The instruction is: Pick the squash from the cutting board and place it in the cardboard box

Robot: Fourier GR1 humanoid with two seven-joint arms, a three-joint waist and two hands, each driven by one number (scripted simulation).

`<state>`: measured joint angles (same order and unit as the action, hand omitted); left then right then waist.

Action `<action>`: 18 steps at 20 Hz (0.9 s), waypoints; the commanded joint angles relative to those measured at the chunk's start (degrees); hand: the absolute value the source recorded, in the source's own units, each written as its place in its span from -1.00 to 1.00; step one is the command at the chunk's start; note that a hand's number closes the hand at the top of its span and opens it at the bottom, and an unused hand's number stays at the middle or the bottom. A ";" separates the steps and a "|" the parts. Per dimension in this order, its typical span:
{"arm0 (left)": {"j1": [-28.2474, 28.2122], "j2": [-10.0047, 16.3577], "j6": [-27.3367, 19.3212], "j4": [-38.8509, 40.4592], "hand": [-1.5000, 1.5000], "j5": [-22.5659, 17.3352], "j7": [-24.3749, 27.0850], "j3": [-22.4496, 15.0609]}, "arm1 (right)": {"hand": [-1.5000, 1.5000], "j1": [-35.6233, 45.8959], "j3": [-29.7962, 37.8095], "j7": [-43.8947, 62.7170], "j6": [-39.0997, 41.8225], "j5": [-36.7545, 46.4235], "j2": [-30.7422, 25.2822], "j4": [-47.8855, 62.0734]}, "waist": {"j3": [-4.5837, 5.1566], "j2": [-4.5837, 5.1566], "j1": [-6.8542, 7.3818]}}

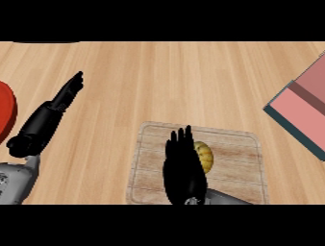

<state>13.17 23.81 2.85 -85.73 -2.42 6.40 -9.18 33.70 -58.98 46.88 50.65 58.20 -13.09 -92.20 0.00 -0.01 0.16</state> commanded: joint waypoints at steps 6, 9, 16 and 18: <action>1.19 -2.87 1.42 -1.09 0.00 3.64 -2.42 1.38 | -1.00 -1.97 4.07 -7.01 -3.20 7.16 -2.29 2.57 | 0.00 0.01 -0.02; -2.37 -4.46 0.30 -6.56 0.00 4.60 -5.11 0.59 | -1.00 -3.10 4.96 -8.90 -2.58 7.98 -1.46 4.05 | -0.01 -0.03 0.12; -0.66 -3.08 3.72 -1.18 0.00 3.92 -0.89 4.17 | 1.00 -1.95 -0.55 -20.05 -13.62 12.89 -3.91 6.84 | -0.01 0.05 0.14; -0.79 -4.06 3.92 -3.02 0.00 4.42 -2.57 2.85 | 1.00 2.48 2.88 -26.02 -15.93 12.54 -6.22 8.75 | -0.01 0.06 0.28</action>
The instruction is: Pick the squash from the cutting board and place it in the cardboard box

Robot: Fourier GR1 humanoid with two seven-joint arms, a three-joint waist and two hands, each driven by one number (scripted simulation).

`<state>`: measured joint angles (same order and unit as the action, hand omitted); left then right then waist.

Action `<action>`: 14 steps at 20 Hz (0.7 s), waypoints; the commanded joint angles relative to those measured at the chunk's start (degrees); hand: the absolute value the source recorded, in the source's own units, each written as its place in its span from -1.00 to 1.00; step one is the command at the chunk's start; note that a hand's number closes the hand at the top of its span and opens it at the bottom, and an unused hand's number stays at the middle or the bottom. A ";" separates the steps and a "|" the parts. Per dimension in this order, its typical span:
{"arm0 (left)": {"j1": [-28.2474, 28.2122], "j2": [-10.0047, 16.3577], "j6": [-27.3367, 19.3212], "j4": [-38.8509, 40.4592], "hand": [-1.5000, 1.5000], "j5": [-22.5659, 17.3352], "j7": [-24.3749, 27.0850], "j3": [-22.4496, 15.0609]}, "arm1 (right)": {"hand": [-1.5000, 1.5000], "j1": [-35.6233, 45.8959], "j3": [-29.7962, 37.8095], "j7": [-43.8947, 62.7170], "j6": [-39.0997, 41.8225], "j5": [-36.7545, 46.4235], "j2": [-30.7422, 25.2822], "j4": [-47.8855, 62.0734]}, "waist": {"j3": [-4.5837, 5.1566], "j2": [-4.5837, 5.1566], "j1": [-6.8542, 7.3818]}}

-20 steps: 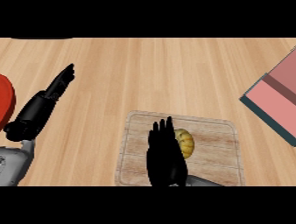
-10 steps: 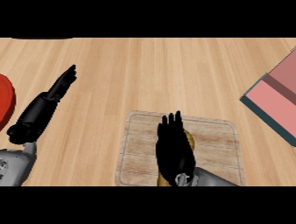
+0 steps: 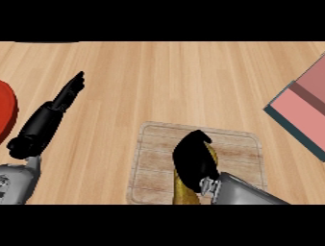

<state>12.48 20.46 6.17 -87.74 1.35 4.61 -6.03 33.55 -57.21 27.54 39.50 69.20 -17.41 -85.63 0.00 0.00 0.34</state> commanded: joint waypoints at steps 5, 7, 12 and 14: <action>1.52 -1.62 0.98 1.66 0.00 1.00 -0.35 1.96 | 1.00 -0.56 -2.51 -6.57 -7.25 7.53 2.56 1.94 | -0.01 0.04 -0.23; -0.07 -0.47 2.21 -1.47 0.00 0.42 -0.84 2.10 | 1.00 0.01 -1.81 -8.13 -9.00 8.01 0.55 -2.55 | -0.01 -0.06 -0.14; -0.70 -0.10 1.54 -1.04 0.00 0.52 -0.20 2.41 | 1.00 -5.54 20.73 -7.02 -22.52 -7.49 5.95 -1.55 | -0.34 0.54 -0.62; -1.18 -1.13 1.48 0.15 0.00 0.47 0.82 1.94 | 1.00 -4.88 27.35 -8.33 -26.48 -11.47 7.57 -0.31 | -0.24 0.83 -0.42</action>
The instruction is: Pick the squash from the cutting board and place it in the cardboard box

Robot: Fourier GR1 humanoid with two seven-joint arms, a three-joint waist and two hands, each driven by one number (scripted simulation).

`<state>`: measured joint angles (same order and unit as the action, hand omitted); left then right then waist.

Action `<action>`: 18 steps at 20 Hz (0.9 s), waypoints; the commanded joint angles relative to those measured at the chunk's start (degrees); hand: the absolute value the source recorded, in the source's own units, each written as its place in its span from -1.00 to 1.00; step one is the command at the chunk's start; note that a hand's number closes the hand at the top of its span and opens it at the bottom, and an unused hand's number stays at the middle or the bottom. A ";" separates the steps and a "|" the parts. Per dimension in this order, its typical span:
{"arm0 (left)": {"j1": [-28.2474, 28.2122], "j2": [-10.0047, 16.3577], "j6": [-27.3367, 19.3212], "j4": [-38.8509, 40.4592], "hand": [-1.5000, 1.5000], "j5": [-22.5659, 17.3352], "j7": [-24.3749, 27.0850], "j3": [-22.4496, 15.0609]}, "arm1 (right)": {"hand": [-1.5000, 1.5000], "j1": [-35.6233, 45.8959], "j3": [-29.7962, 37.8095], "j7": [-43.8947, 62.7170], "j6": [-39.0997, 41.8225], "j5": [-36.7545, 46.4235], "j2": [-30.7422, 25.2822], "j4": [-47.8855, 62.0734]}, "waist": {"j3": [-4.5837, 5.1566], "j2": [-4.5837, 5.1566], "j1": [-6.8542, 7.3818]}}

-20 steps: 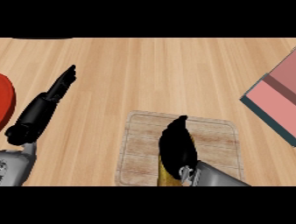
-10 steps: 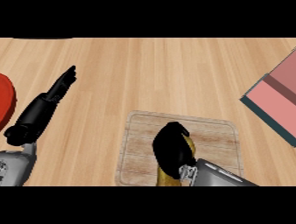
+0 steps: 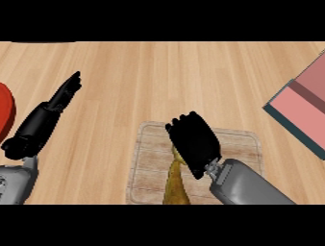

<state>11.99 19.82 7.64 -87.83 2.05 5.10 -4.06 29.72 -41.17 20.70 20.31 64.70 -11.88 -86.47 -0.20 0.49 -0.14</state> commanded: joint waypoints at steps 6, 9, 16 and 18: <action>1.89 -0.29 1.23 0.31 0.00 -0.05 -2.05 1.18 | 1.00 1.12 15.40 -7.46 -11.47 -4.92 -1.67 -2.65 | 0.19 -0.47 0.03; -1.72 0.67 2.70 -0.25 0.00 -0.91 0.94 2.52 | 1.00 2.46 20.22 -4.20 -6.48 -7.16 -1.95 -8.70 | 0.22 -0.60 0.05; -1.10 0.52 1.86 -0.97 0.00 -0.01 0.39 2.64 | 1.00 5.72 34.93 8.90 -10.73 -8.82 1.33 -12.48 | 0.21 -0.63 0.00; -1.48 -1.52 1.09 1.36 0.00 1.13 1.87 1.21 | 1.00 6.21 39.59 9.05 -11.17 -9.02 -1.67 -11.63 | 0.22 -0.46 -0.27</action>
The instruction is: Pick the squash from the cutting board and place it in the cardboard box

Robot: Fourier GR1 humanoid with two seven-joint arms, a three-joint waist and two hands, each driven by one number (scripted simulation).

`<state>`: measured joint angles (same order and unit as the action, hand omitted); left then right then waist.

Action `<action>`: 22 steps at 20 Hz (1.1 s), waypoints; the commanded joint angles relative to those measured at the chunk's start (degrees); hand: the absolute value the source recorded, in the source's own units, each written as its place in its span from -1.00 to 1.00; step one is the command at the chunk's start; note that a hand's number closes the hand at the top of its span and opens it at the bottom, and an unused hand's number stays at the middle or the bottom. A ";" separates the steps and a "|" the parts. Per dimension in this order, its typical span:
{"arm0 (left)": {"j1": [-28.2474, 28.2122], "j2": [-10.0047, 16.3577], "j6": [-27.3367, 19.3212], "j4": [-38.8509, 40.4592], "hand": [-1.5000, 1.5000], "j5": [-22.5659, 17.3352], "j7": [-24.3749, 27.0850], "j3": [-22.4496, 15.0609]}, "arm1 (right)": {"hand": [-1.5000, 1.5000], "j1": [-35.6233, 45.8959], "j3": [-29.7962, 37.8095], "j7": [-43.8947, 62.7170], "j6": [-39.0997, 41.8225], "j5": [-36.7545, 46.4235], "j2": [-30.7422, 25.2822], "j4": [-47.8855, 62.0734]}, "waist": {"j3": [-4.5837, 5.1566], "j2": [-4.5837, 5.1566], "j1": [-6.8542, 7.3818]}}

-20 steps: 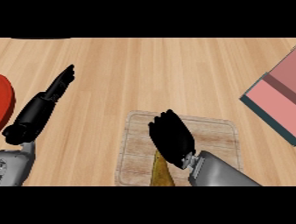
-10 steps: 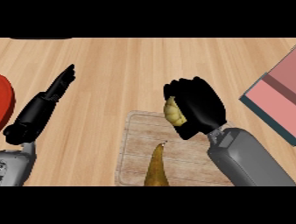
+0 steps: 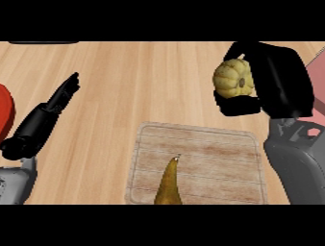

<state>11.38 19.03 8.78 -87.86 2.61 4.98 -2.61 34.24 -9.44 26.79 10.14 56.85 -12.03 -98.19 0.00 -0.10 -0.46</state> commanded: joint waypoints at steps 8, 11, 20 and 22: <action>-0.12 0.89 2.01 -0.39 0.00 0.64 1.27 1.62 | 1.00 6.86 20.50 -0.98 -2.27 -5.36 -8.96 11.80 | 0.00 0.21 0.99; 0.40 -2.20 0.30 -0.52 0.00 1.93 -0.85 -0.53 | 1.00 4.15 23.22 -8.01 -1.27 -5.75 -16.25 16.22 | -0.02 0.25 0.68; 1.96 -0.41 2.88 -0.45 0.00 0.76 -1.38 1.33 | 1.00 6.47 24.15 -14.44 11.99 -9.09 -23.64 37.57 | -0.03 0.50 1.67; 1.07 -3.37 0.31 -1.74 0.00 2.97 -2.21 -0.92 | 1.00 6.63 25.15 -18.77 12.56 -9.33 -26.85 41.92 | -0.04 0.42 1.42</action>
<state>12.73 16.93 9.64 -88.46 4.80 3.75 -2.57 39.91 14.47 13.27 20.15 48.31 -34.71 -64.91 -0.03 0.27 0.75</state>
